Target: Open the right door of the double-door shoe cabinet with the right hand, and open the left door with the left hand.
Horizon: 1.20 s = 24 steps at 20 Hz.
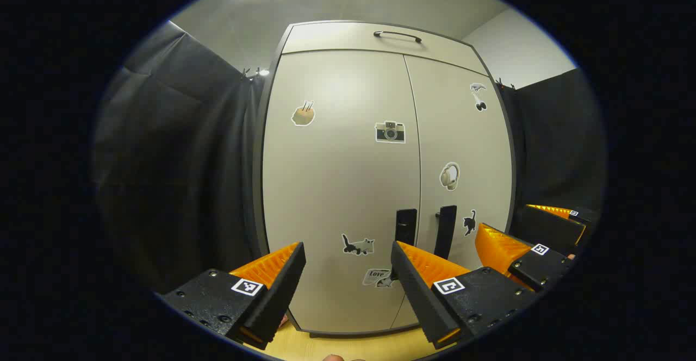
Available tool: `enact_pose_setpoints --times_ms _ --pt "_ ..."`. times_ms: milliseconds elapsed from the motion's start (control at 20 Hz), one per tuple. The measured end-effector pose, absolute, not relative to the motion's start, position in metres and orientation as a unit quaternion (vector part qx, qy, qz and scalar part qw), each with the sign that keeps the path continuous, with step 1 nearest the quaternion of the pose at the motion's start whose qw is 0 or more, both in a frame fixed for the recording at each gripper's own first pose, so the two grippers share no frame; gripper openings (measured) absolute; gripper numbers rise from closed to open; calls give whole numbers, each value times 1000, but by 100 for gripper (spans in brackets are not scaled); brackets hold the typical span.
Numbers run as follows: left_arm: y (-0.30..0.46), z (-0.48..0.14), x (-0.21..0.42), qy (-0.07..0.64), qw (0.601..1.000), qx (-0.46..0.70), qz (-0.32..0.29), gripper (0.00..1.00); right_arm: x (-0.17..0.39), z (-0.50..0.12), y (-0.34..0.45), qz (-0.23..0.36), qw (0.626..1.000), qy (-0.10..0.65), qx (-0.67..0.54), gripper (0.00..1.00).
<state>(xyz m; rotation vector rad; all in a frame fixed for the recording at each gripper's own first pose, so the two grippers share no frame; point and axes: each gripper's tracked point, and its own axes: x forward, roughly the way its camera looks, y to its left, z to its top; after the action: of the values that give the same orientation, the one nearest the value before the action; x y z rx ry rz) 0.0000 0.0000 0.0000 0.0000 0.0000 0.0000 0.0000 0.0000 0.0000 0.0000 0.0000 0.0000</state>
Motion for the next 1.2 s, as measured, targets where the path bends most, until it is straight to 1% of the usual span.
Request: enact_pose_setpoints --times_ms 100,150,250,300,350,400,500,700,950,1100,1200 --pt "-1 0 -1 1 1000 -2 2 98 0 0 -1 3 1000 1 4 98" --pt "-1 -1 -2 2 1000 -2 4 98 0 0 -2 2 1000 3 6 96" --pt "1 0 -3 3 1000 -3 7 98 1 -1 -2 1 1000 7 6 98" --pt "1 -1 -5 2 1000 -3 9 98 2 -3 -3 0 1000 11 7 96" --pt "2 0 -5 3 1000 -5 11 98 3 -5 -4 -1 1000 15 8 98" --pt "3 -1 -6 3 1000 -5 13 98 5 -6 -5 0 1000 17 10 96" --pt "5 0 -7 4 1000 -6 18 98 7 -6 -5 0 1000 19 13 98" --pt "10 1 -7 4 1000 -2 26 99 12 -5 -5 -2 1000 15 13 98" --pt "19 5 -12 3 999 1 34 99 35 -17 4 -1 999 35 15 95" --pt "31 6 -15 2 999 5 46 99 52 -28 16 5 998 57 21 95" --pt "41 3 -17 6 998 7 57 99 65 -36 21 4 997 68 25 97"
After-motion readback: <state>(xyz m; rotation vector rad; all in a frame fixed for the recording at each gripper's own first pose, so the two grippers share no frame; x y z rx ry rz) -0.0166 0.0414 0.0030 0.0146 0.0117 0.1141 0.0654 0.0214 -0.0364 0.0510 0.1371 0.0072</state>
